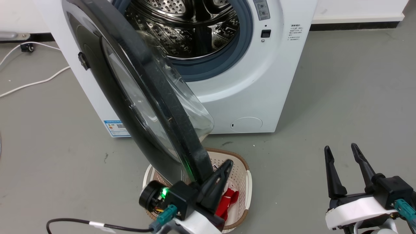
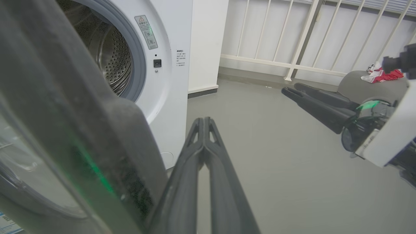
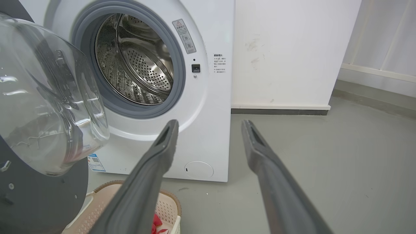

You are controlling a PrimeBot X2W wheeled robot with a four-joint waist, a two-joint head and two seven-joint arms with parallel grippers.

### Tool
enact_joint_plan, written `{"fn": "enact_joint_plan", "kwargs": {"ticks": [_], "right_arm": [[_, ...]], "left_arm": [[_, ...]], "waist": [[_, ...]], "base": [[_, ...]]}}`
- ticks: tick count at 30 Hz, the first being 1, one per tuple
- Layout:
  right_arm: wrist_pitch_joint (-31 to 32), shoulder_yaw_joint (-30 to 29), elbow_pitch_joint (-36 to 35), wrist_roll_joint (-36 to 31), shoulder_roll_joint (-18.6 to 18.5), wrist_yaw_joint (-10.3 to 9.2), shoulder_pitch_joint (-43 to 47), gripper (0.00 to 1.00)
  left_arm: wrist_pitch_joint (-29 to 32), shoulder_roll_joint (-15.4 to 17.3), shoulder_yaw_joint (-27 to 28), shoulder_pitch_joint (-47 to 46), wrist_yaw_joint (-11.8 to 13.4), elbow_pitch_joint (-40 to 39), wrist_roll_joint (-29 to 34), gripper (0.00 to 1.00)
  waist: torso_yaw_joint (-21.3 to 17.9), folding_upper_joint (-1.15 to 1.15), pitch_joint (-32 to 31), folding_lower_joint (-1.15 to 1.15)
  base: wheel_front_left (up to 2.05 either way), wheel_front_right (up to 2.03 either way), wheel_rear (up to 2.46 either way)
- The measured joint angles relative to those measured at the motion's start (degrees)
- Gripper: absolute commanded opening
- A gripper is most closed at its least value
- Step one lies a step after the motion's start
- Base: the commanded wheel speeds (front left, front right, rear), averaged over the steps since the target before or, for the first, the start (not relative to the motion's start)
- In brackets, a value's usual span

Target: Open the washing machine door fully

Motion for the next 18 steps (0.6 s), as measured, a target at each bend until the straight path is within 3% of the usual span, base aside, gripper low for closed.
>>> {"fn": "enact_joint_plan", "kwargs": {"ticks": [8,18], "right_arm": [[-0.1,0.6,0.6,0.4,0.0,0.0,-0.6,1.0],[-0.2,0.1,1.3,0.7,0.0,0.0,-0.6,1.0]], "left_arm": [[-2.0,-1.4,1.2,-2.3,2.1,4.3,-0.1,0.0],[-2.5,-0.8,1.5,-0.1,4.1,2.3,-0.2,0.0]], "waist": [[-1.0,0.0,0.8,0.0],[-0.2,0.0,0.6,0.0]], "base": [[0.0,0.0,0.0],[0.0,0.0,0.0]]}}
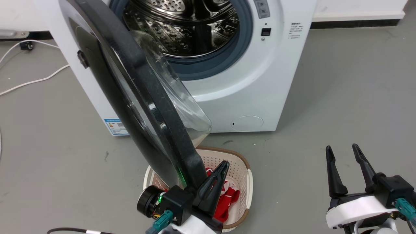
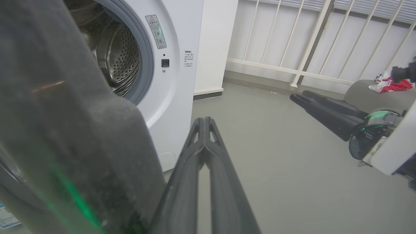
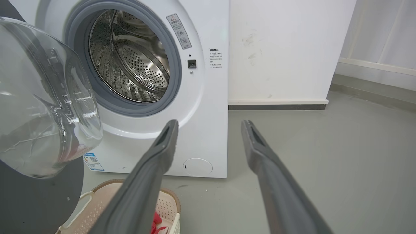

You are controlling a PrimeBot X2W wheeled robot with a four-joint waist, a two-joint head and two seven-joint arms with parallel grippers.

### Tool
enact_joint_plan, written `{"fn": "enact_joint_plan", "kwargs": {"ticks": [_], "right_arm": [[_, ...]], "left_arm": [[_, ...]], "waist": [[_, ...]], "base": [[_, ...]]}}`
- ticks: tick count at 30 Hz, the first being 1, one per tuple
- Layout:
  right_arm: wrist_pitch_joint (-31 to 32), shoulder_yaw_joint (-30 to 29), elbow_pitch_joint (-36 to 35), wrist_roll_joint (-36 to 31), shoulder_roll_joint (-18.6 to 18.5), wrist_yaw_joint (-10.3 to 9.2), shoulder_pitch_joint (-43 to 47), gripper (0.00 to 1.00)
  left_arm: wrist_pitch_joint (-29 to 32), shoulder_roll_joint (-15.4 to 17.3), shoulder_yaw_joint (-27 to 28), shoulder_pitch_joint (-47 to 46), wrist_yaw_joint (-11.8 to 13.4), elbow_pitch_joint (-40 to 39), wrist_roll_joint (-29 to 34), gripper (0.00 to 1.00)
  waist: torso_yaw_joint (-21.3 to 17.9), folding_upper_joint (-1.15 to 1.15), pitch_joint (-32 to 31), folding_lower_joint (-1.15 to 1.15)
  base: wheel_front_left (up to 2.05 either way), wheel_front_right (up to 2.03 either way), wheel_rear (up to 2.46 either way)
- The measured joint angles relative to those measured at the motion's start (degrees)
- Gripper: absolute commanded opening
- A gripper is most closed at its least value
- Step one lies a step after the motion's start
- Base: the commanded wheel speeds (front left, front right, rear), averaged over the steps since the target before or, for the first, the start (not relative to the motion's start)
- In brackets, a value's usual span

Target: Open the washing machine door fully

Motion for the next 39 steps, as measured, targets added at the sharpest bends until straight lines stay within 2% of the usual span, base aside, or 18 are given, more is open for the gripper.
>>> {"fn": "enact_joint_plan", "kwargs": {"ticks": [13,25,33,39], "right_arm": [[0.1,-0.8,0.3,0.1,0.0,0.0,1.0,1.0],[0.9,-3.5,-0.7,-0.3,0.0,0.0,2.2,1.0],[1.4,-3.9,-1.2,-0.5,0.0,0.0,2.2,1.0],[1.6,-3.7,-1.8,-0.8,0.0,0.0,2.1,1.0]], "left_arm": [[-0.6,2.5,0.5,7.1,2.5,-4.8,-0.6,0.0],[-1.2,4.5,2.2,12.0,5.5,-8.4,-0.9,0.0],[-1.6,6.7,6.9,13.1,8.2,-9.2,-1.4,0.0],[-2.8,9.0,12.3,11.3,9.2,-6.8,-3.0,0.0]], "waist": [[6.3,0.0,-1.2,0.0],[16.1,0.0,-2.1,0.0],[22.0,0.0,-1.6,0.0],[23.7,0.0,-0.8,0.0]], "base": [[0.0,0.0,0.0],[0.0,0.0,0.0],[0.0,0.0,0.0],[0.0,0.0,0.0]]}}
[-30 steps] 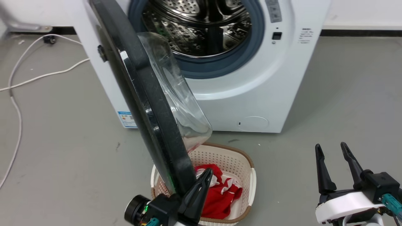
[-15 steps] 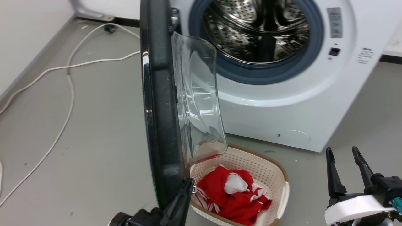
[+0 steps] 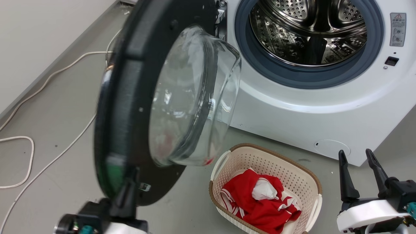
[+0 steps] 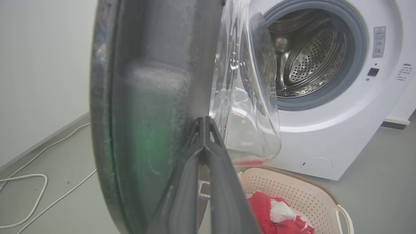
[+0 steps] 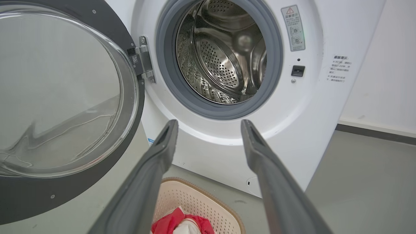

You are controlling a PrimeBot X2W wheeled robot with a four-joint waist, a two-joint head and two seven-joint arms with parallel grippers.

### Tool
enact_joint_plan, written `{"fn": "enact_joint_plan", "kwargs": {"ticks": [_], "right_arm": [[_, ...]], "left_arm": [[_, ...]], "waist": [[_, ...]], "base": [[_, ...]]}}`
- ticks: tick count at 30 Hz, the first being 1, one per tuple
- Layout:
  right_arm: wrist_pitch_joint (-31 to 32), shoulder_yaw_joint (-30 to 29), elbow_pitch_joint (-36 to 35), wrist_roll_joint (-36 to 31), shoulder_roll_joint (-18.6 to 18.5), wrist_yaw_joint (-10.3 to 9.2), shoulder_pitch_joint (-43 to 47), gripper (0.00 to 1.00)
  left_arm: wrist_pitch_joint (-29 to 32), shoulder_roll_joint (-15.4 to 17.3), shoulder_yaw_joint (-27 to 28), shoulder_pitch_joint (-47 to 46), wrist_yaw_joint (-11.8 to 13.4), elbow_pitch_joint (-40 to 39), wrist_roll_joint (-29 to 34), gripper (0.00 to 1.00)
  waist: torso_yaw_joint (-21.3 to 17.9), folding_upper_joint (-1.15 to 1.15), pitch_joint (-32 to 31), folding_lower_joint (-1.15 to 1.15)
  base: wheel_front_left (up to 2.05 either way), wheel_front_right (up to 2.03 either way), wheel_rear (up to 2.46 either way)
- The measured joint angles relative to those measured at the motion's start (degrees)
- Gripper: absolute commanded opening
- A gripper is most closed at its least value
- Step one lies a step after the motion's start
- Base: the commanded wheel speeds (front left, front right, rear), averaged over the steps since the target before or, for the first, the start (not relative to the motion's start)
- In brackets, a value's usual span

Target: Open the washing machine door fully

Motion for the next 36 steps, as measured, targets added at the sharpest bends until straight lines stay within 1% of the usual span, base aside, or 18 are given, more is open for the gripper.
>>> {"fn": "enact_joint_plan", "kwargs": {"ticks": [6,11,15,19,24,27,30,31,35,36], "right_arm": [[1.0,0.4,-1.0,-0.8,0.0,0.0,-0.3,1.0],[1.6,0.7,-1.7,-1.5,0.0,0.0,-0.9,1.0],[2.0,0.6,-2.4,-1.8,0.0,0.0,-1.2,1.0],[2.3,0.9,-2.7,-1.9,0.0,0.0,-1.4,1.0],[2.5,0.9,-2.8,-1.9,0.0,0.0,-1.7,1.0],[2.5,0.9,-2.8,-2.0,0.0,0.0,-2.4,1.0],[2.5,0.8,-2.8,-2.0,0.0,0.0,-2.4,1.0],[2.5,0.8,-2.7,-2.0,0.0,0.0,-2.4,1.0],[2.4,0.9,-2.4,-2.0,0.0,0.0,-2.4,1.0],[2.2,0.9,-2.0,-1.9,0.0,0.0,-2.3,1.0]], "left_arm": [[-2.0,2.2,6.3,-3.9,0.2,4.6,-3.2,0.0],[-3.3,3.9,10.8,-6.7,0.4,8.7,-5.0,0.0],[-4.3,5.6,14.2,-9.1,-0.3,13.2,-6.8,0.0],[-4.9,6.6,16.5,-11.4,-0.4,16.8,-7.4,0.0],[-5.4,8.5,19.7,-14.8,-1.4,22.0,-8.2,0.0],[-5.4,9.3,21.0,-16.7,-2.4,25.0,-8.5,0.0],[-5.5,9.7,22.6,-18.2,-3.2,27.4,-8.6,0.0],[-5.5,9.9,23.6,-18.7,-3.8,28.3,-8.5,0.0],[-5.5,9.7,24.7,-18.9,-4.4,28.3,-7.4,0.0],[-5.5,8.8,25.3,-18.5,-4.4,27.1,-6.6,0.0]], "waist": [[-0.5,0.0,0.9,0.0],[-2.0,0.0,1.7,0.0],[-3.1,0.0,2.7,0.0],[-4.1,0.0,3.5,0.0],[-5.0,0.0,4.3,0.0],[-5.3,0.0,4.6,0.0],[-5.5,0.0,4.6,0.0],[-5.5,0.0,4.6,0.01],[-5.7,0.0,4.2,0.01],[-5.8,0.0,3.8,0.01]], "base": [[0.0,0.0,0.0],[0.0,0.0,0.0],[0.0,0.0,0.0],[0.0,0.0,0.0],[0.0,0.0,0.0],[0.0,0.0,0.0],[0.0,0.0,0.0],[0.0,0.0,0.0],[0.0,0.0,0.0],[0.0,0.0,0.0]]}}
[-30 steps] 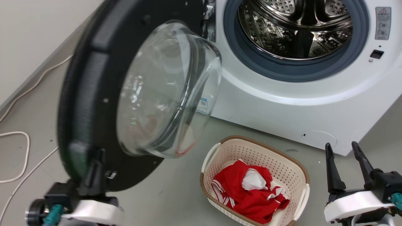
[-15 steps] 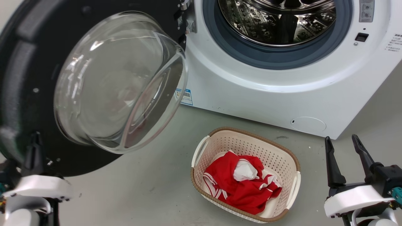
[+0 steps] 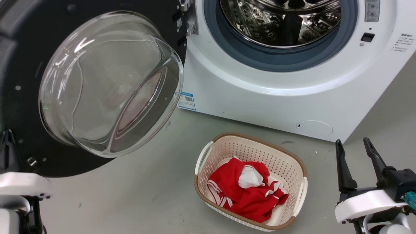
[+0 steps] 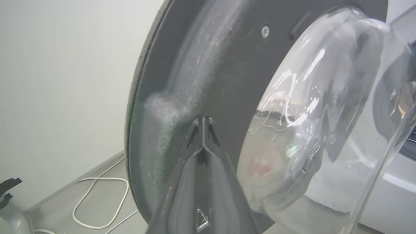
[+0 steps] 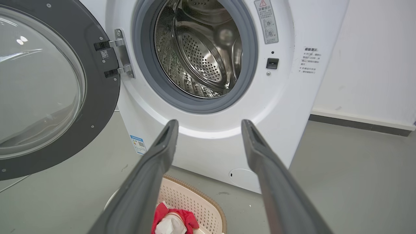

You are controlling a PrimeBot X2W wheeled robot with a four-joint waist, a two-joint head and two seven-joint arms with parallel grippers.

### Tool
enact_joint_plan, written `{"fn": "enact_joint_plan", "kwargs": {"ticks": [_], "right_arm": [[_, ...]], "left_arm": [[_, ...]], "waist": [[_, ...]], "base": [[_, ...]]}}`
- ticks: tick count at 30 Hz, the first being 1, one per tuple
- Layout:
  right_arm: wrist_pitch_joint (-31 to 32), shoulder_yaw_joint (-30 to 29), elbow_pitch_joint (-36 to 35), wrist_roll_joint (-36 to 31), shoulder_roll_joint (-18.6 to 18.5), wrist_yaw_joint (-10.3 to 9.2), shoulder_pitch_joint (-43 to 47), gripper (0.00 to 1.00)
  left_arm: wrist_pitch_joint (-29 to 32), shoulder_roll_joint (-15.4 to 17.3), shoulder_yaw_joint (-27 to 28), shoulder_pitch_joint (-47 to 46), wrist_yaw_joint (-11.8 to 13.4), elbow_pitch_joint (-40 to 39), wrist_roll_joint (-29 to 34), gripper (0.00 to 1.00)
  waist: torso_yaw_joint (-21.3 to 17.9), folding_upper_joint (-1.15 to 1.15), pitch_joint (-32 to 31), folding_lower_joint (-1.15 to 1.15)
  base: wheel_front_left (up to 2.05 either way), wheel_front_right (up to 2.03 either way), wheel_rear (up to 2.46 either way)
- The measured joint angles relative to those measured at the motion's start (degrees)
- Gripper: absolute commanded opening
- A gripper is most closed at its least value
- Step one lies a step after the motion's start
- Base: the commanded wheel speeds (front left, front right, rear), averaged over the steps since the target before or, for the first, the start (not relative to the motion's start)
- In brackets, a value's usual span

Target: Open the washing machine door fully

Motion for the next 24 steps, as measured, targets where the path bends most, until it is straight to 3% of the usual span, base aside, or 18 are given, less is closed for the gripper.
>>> {"fn": "enact_joint_plan", "kwargs": {"ticks": [12,15,16,17,24], "right_arm": [[-1.1,1.4,1.4,2.2,0.0,0.0,1.2,1.0],[-1.1,1.7,1.2,2.3,0.0,0.0,1.5,1.0],[-1.1,1.7,1.2,2.3,0.0,0.0,1.5,1.0],[-1.1,1.7,1.0,2.5,0.0,0.0,2.0,1.0],[-0.7,1.6,0.1,2.1,0.0,0.0,2.2,1.0]], "left_arm": [[-0.2,-7.7,-2.3,13.2,0.8,-11.4,5.4,0.0],[0.2,-8.3,-3.4,14.6,0.8,-13.5,5.7,0.56],[0.2,-8.3,-3.4,14.6,0.8,-13.5,5.7,0.81],[0.7,-9.1,-4.8,14.9,1.0,-15.0,6.3,1.0],[2.0,-9.5,-8.7,13.9,-0.2,-16.9,7.4,1.0]], "waist": [[-2.3,0.0,-3.7,-0.01],[-3.4,0.0,-4.5,-0.01],[-3.4,0.0,-4.5,-0.01],[-4.1,0.0,-4.9,-0.01],[-6.7,0.0,-5.6,-0.01]], "base": [[0.0,0.0,0.0],[0.0,0.0,0.0],[0.0,0.0,0.0],[0.0,0.0,0.0],[0.0,0.0,0.0]]}}
